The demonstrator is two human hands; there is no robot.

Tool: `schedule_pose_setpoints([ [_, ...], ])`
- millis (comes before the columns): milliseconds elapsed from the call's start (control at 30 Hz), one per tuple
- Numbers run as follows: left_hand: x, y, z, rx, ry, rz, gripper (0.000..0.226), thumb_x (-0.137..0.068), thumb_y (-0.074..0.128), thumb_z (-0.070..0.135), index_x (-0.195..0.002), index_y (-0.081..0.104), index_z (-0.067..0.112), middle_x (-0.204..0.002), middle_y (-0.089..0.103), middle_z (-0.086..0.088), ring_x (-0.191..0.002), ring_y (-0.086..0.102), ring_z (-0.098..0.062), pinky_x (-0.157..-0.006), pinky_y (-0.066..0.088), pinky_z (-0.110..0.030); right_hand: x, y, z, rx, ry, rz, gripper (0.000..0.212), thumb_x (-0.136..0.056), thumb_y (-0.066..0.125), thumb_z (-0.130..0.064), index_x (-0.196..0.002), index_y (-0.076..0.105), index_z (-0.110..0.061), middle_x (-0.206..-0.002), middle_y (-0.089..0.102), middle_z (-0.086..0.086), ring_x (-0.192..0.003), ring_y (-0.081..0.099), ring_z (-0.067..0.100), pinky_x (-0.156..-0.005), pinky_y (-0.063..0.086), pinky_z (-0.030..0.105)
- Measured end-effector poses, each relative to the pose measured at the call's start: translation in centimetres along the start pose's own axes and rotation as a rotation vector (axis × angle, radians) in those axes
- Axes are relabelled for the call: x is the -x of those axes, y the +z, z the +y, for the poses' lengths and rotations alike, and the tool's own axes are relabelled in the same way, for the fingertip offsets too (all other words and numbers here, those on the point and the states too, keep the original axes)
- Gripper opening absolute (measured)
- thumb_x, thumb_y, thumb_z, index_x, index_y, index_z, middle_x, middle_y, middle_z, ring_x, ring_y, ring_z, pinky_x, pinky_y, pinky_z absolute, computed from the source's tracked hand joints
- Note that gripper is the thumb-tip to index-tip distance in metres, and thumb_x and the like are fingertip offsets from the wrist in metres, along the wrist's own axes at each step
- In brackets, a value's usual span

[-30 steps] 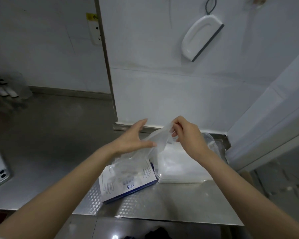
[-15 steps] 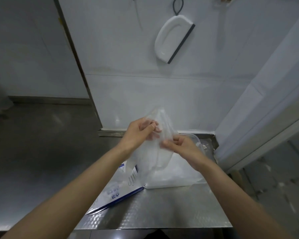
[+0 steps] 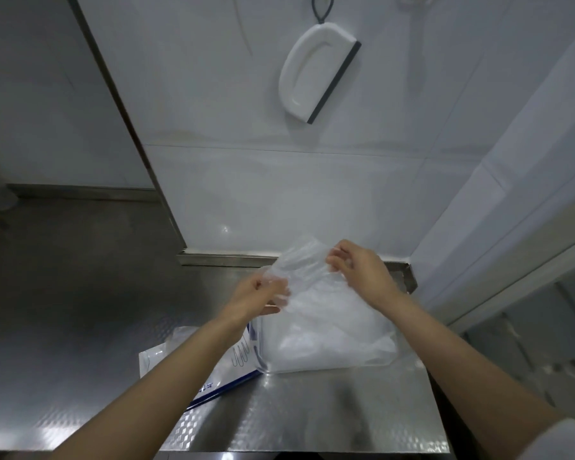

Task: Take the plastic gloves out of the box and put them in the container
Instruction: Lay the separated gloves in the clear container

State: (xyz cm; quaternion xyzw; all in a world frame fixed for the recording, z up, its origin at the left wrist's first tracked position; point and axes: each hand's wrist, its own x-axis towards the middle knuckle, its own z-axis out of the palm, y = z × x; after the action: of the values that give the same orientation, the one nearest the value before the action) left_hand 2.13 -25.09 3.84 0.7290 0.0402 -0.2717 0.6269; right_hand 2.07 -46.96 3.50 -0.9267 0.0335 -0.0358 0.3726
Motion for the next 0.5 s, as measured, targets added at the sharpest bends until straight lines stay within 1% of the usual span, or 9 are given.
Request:
schedule_pose_setpoints([
  [67, -0.2, 1.0, -0.2, 0.148, -0.023, 0.059, 0.011, -0.093, 0.058, 0.018, -0.096, 0.060, 0.008, -0.097, 0.069, -0.010, -0.078, 0.070, -0.018, -0.067, 0.056, -0.026, -0.2, 0.9, 0.7, 0.132, -0.010, -0.038, 0.015, -0.093, 0.056, -0.033, -0.084, 0.051, -0.022, -0.085, 0.070, -0.005, -0.062, 0.056, 0.010, -0.065, 0.046, 0.032],
  [133, -0.2, 2.0, -0.5, 0.217, -0.059, 0.122, 0.009, -0.095, 0.053, 0.011, -0.088, 0.055, 0.004, -0.082, 0.066, -0.010, -0.054, 0.064, -0.014, -0.052, 0.054, -0.024, -0.5, 1.7, 1.4, 0.272, -0.031, -0.077, 0.018, -0.095, 0.052, -0.036, -0.086, 0.046, -0.022, -0.091, 0.070, -0.002, -0.082, 0.063, 0.023, -0.069, 0.045, 0.035],
  [200, -0.2, 2.4, -1.4, 0.012, -0.085, 0.174, 0.013, -0.095, 0.053, 0.012, -0.083, 0.051, 0.007, -0.069, 0.064, -0.006, -0.037, 0.051, -0.012, -0.039, 0.044, -0.021, -0.7, 2.2, 2.0, 0.368, -0.041, -0.101, 0.020, -0.095, 0.049, -0.039, -0.092, 0.051, -0.019, -0.094, 0.069, -0.001, -0.090, 0.063, 0.026, -0.071, 0.044, 0.035],
  [233, -0.2, 2.4, -1.9, -0.149, -0.097, 0.179, 0.017, -0.094, 0.054, 0.016, -0.079, 0.051, 0.010, -0.065, 0.064, -0.003, -0.035, 0.047, -0.011, -0.038, 0.039, -0.019, -0.8, 2.3, 2.2, 0.394, -0.048, -0.109, 0.022, -0.095, 0.049, -0.040, -0.095, 0.054, -0.019, -0.094, 0.069, -0.001, -0.090, 0.063, 0.026, -0.072, 0.044, 0.035],
  [300, 0.1, 1.7, -2.5, -0.415, -0.107, 0.145, 0.022, -0.094, 0.054, 0.026, -0.074, 0.054, 0.017, -0.061, 0.064, 0.002, -0.039, 0.045, -0.009, -0.043, 0.037, -0.017, -1.1, 2.7, 2.8, 0.440, -0.083, -0.126, 0.027, -0.094, 0.049, -0.045, -0.095, 0.057, -0.019, -0.090, 0.070, -0.001, -0.088, 0.064, 0.025, -0.073, 0.046, 0.036],
  [367, 0.6, 0.9, -2.6, -0.689, -0.083, 0.133, 0.025, -0.093, 0.052, 0.035, -0.074, 0.058, 0.020, -0.065, 0.065, 0.007, -0.050, 0.052, -0.006, -0.052, 0.039, -0.019, -1.3, 3.2, 3.0, 0.488, -0.112, -0.168, 0.030, -0.093, 0.049, -0.047, -0.096, 0.057, -0.018, -0.091, 0.070, 0.002, -0.089, 0.063, 0.026, -0.073, 0.044, 0.036],
  [433, 1.0, 0.5, -2.5, -1.058, -0.002, 0.208, 0.021, -0.092, 0.049, 0.039, -0.089, 0.060, 0.022, -0.083, 0.066, 0.007, -0.072, 0.059, -0.010, -0.061, 0.038, -0.022, -1.3, 3.7, 3.0, 0.527, -0.130, -0.224, 0.032, -0.092, 0.049, -0.049, -0.096, 0.057, -0.018, -0.095, 0.069, 0.005, -0.091, 0.063, 0.028, -0.072, 0.041, 0.034],
  [467, 1.1, 0.4, -2.5, -1.160, 0.063, 0.271, 0.020, -0.092, 0.049, 0.038, -0.097, 0.057, 0.021, -0.093, 0.064, 0.005, -0.082, 0.060, -0.015, -0.064, 0.038, -0.024, -1.4, 4.0, 3.0, 0.553, -0.145, -0.258, 0.032, -0.092, 0.048, -0.049, -0.097, 0.057, -0.018, -0.096, 0.069, 0.006, -0.091, 0.063, 0.029, -0.070, 0.040, 0.034],
  [500, 1.2, 0.4, -2.5, -1.183, 0.142, 0.313, 0.018, -0.093, 0.048, 0.034, -0.103, 0.052, 0.020, -0.100, 0.059, 0.004, -0.089, 0.059, -0.018, -0.067, 0.038, -0.026, -1.4, 4.2, 2.9, 0.583, -0.162, -0.289, 0.033, -0.092, 0.047, -0.050, -0.099, 0.056, -0.018, -0.097, 0.069, 0.007, -0.091, 0.063, 0.029, -0.069, 0.039, 0.034],
])
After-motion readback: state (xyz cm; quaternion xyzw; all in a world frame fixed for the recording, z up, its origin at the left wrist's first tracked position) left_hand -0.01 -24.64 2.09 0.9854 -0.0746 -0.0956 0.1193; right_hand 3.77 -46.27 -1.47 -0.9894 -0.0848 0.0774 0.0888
